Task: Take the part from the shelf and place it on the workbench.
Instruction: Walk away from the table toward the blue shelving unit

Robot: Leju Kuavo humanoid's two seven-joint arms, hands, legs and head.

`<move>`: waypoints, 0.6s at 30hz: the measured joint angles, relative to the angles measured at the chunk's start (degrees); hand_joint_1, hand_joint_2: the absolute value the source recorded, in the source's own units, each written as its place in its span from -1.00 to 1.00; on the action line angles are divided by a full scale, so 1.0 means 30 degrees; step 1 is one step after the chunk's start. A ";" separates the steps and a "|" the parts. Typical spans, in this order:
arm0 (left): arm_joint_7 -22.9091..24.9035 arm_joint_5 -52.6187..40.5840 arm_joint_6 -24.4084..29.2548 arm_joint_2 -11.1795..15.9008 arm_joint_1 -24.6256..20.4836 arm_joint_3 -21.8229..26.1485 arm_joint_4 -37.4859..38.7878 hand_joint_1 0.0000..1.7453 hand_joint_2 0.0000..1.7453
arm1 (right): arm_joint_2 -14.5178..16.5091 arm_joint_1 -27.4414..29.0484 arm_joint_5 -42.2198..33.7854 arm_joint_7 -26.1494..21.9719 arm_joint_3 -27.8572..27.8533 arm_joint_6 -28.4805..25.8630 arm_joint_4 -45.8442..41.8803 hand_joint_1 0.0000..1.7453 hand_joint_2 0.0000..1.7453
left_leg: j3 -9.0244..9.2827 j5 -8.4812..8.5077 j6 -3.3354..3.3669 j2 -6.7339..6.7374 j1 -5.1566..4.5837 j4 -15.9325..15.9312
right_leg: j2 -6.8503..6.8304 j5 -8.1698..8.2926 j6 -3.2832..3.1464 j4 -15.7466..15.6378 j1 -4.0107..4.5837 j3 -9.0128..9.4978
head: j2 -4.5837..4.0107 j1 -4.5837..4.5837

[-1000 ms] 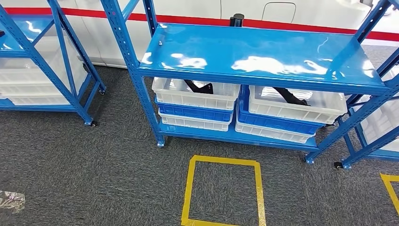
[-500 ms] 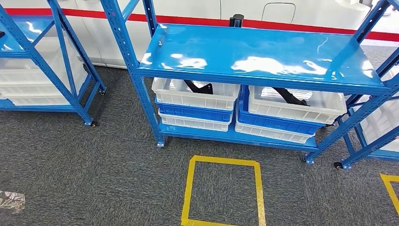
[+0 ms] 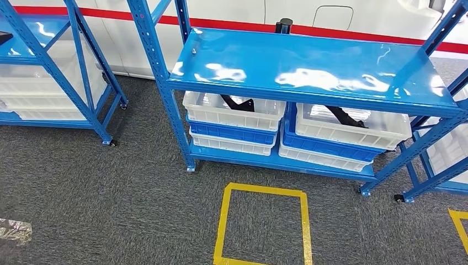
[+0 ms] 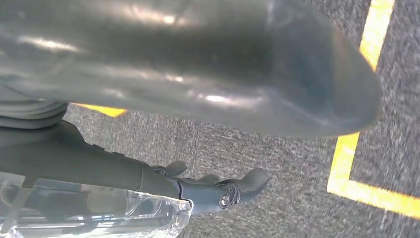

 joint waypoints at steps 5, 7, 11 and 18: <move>0.0007 -0.0009 -0.0011 0.0066 0.0002 0.0000 0.0000 -1.00 -1.00 | 0.0002 -0.0116 -0.0093 -0.0130 -0.0058 -0.0037 0.0130 -1.00 -1.00 | 0.0013 -0.0392 -0.0639 0.0232 -0.0028 0.0429 | -0.0126 0.0922 -0.0375 -0.2468 0.0020 0.1063 | 0.0000 0.0040; 0.0011 -0.0006 -0.0011 0.0073 -0.0002 0.0000 0.0000 -1.00 -1.00 | -0.0007 -0.0110 -0.0093 -0.0137 -0.0071 -0.0038 0.0170 -1.00 -1.00 | 0.0016 -0.0480 -0.0741 0.0274 0.0068 0.0496 | 0.0007 0.0944 -0.0625 -0.2439 -0.0015 0.1065 | 0.0000 0.0035; 0.0011 0.0011 -0.0013 0.0078 0.0003 0.0000 0.0000 -1.00 -1.00 | -0.0009 -0.0129 -0.0071 -0.0171 -0.0077 -0.0060 0.0211 -1.00 -1.00 | -0.1284 -0.2270 -0.0993 0.0102 0.0156 0.3452 | 0.0188 0.1000 -0.0960 -0.2453 -0.0012 0.1135 | 0.0000 -0.0015; 0.0018 0.0124 -0.0108 0.0108 0.0033 0.0000 0.0000 -1.00 -0.50 | -0.0013 -0.0163 0.0036 -0.0186 -0.0080 -0.0321 0.0313 -1.00 -1.00 | -0.0681 -0.0576 -0.0514 -0.0060 0.0050 0.1623 | 0.0393 0.0909 -0.1050 -0.2444 0.0256 0.1263 | 0.0000 -0.0005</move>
